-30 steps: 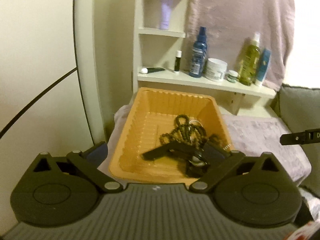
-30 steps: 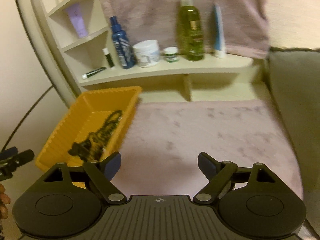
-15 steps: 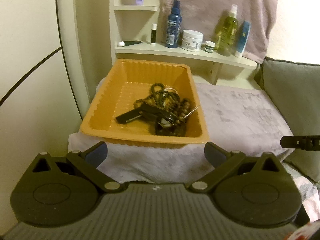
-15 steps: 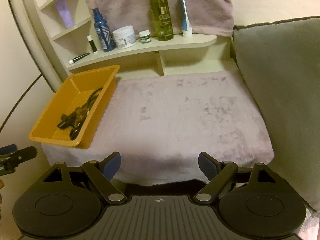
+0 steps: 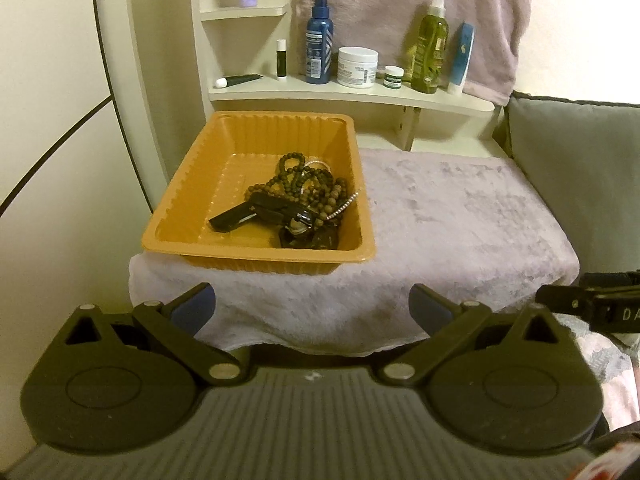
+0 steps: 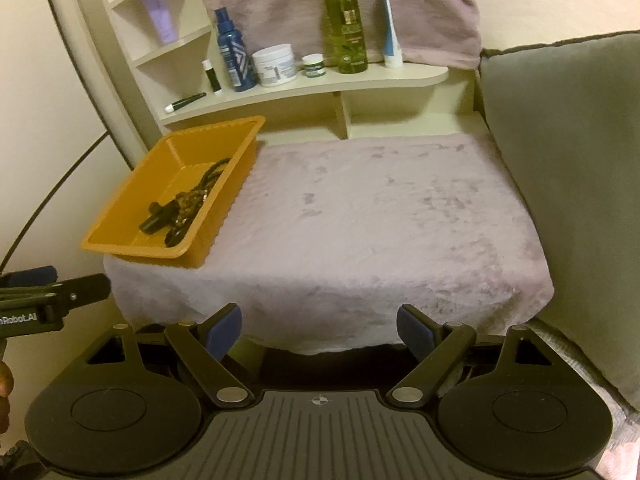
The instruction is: Organize jewelry
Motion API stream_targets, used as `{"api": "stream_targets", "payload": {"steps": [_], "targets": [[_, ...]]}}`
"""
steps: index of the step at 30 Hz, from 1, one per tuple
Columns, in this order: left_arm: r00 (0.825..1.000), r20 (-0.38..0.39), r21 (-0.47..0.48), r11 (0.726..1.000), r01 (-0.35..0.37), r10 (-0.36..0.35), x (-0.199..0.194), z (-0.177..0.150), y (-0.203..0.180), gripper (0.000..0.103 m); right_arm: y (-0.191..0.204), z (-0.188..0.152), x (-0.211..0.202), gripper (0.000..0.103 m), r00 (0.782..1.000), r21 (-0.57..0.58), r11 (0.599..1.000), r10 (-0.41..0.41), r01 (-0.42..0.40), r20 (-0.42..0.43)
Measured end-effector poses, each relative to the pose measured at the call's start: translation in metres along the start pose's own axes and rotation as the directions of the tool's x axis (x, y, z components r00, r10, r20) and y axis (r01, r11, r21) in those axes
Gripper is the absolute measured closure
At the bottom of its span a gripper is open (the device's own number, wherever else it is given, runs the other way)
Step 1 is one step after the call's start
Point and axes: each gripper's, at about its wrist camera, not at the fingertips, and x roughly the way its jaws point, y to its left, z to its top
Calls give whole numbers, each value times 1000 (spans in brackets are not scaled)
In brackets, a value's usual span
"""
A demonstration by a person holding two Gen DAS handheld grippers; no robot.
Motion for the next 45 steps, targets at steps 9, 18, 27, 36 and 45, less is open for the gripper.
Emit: {"api": "stream_targets", "payload": {"steps": [9,18,27,36,45], "targets": [[1000,-5,-5,1000,8,-8,-3,-6,-9,1,4,-2,-4,19,1000,7,1000,-20,20,7],[1000,1,-21,1000,13,-13,-4,-8,-8,1,8,-3,-5,19,1000,-20,1000,-21,22,8],[1000,13,-22,1000,12,-11,-6,-8,-7,1,10,-4,-6,19,1000,-18,999,-26,26,18],[1000,21,-17,1000,13,-13,-6,-8,-8,1,8,-4,-7,19,999,-16,1000,-25,25,20],[1000,23,-16,1000,14,-14,-6,-8,-9,1,8,-4,-7,19,999,-14,1000,-26,26,21]]}}
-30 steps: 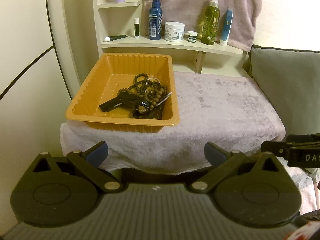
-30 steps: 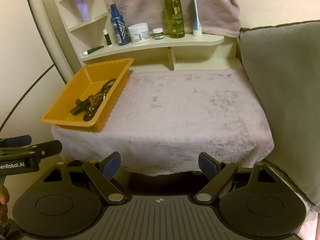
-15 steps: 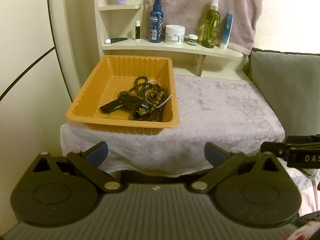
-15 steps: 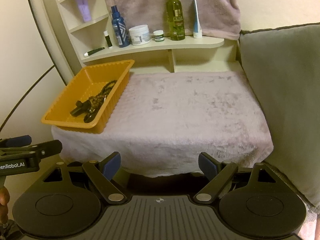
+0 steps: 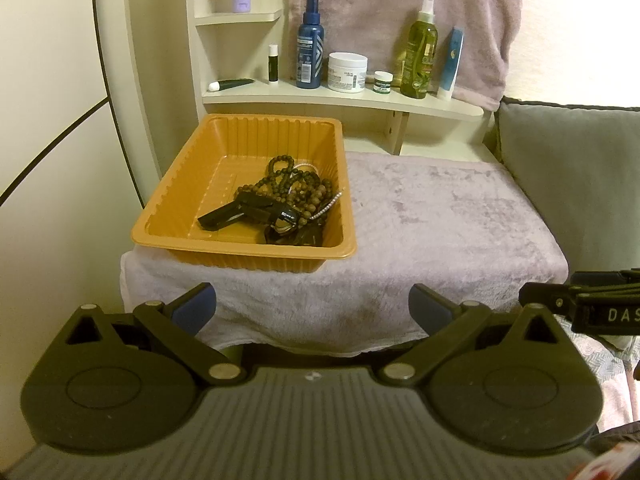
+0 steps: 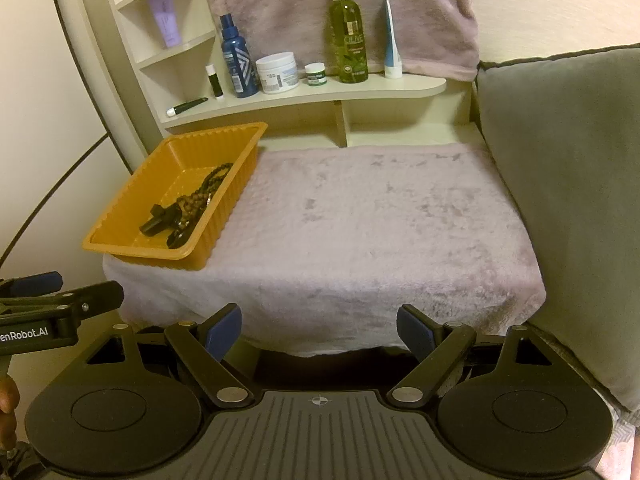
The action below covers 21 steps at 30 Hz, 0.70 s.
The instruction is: Organize jewelry
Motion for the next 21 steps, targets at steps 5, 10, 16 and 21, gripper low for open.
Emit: {"api": "stream_targets", "payload": {"steps": [5,10,16,21], "targets": [[1000,1,0,1000,1,-1,0,0,0,1,0,0,0,19,1000,-1,1000,1,-1,0],[1000,1,0,1000,2,-2,-1,1,0,1,0,0,0,19,1000,-1,1000,0,0,0],[1000,2,1,1000,2,-2,-1,1,0,1,0,0,0,19,1000,-1,1000,1,-1,0],[1000,2,0,1000,2,-2,-1,1,0,1,0,0,0,19,1000,-1,1000,1,-1,1]]}}
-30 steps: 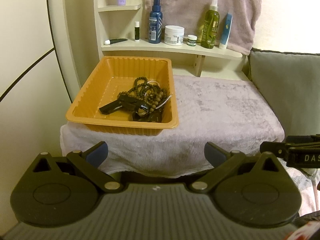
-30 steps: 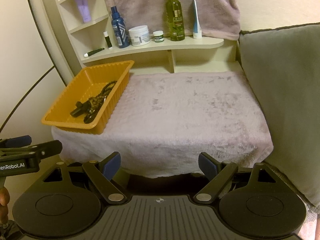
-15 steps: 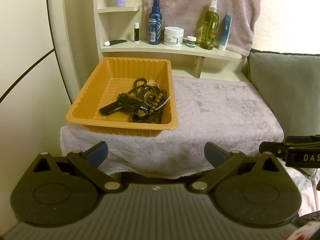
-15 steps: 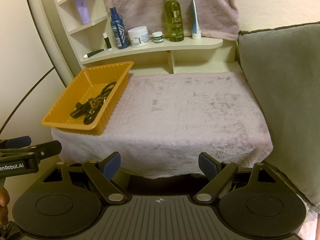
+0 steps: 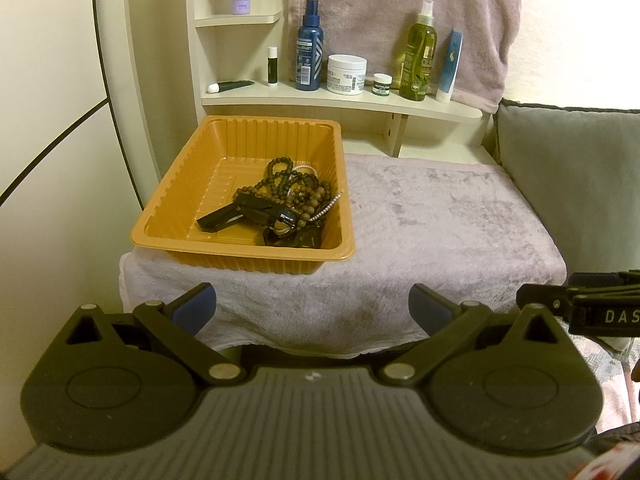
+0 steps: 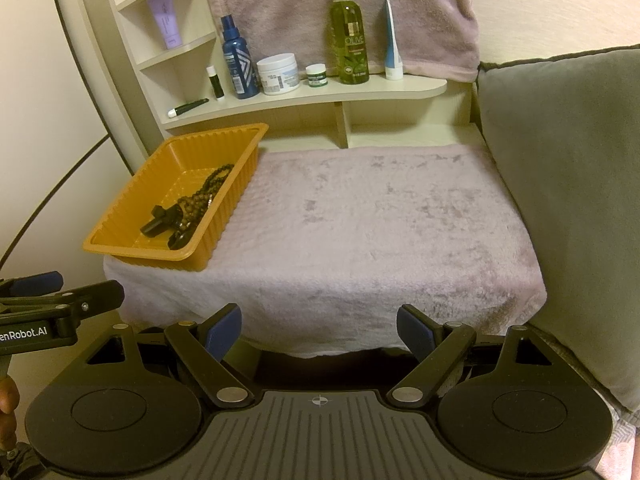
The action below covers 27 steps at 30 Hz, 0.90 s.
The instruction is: Organize jewelry
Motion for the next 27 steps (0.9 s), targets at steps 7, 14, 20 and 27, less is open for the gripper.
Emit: {"api": "stream_targets", "payload": {"steps": [7,14,20,27], "targets": [[1000,0,0,1000,0,0,0,0,0,1,1,1,0,19,1000,0,1000,0,0,1],[1000,1,1,1000,1,-1,0,1,0,1,1,1,0,19,1000,1,1000,-1,1,1],[1000,1,0,1000,1,-1,0,0,0,1,2,2,-1,19,1000,1,1000,-2,2,2],[1000,3,1,1000,2,-2,1,-1,0,1,4,2,-1,19,1000,2,1000,-4,4,2]]}}
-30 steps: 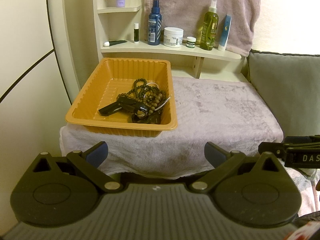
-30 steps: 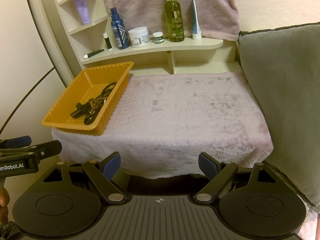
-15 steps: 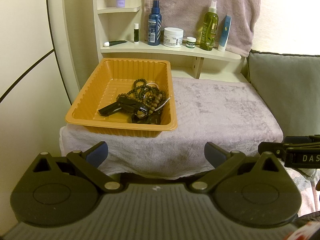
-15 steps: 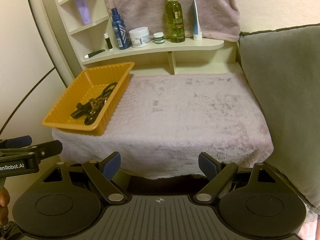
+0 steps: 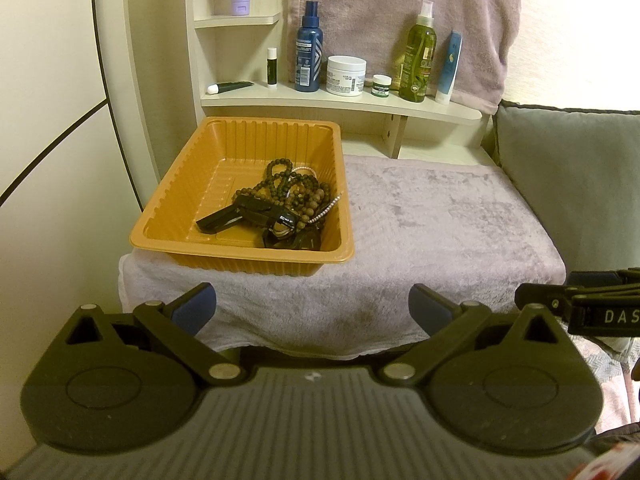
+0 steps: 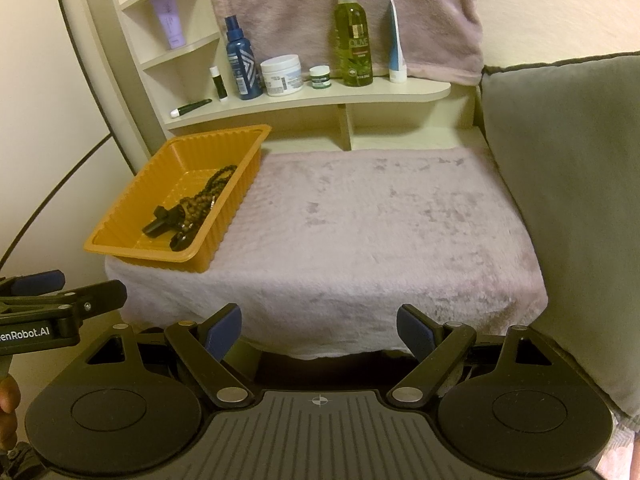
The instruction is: Organize jewelry
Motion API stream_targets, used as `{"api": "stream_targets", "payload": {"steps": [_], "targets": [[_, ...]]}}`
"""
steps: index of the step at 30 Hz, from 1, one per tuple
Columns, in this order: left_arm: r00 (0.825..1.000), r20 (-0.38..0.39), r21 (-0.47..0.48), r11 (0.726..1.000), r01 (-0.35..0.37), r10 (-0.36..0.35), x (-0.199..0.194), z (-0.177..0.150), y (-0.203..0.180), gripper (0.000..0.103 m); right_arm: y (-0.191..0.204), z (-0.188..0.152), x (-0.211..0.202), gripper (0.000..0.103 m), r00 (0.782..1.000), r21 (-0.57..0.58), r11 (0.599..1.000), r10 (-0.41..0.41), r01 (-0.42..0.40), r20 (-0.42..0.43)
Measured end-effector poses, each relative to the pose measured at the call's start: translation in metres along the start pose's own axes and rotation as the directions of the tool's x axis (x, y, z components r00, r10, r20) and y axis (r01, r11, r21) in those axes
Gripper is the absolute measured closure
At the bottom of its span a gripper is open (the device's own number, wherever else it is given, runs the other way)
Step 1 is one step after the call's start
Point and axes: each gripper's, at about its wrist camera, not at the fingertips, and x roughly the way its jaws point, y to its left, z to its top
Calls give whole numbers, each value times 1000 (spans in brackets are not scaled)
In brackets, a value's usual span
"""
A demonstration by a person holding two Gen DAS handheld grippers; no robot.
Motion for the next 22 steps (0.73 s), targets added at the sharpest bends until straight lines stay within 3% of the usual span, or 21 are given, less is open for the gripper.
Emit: {"api": "stream_targets", "payload": {"steps": [22], "targets": [[1000,21,4,1000,-6,6,-3,0,-2,1,4,0,0,19,1000,4,1000,0,0,-1]]}}
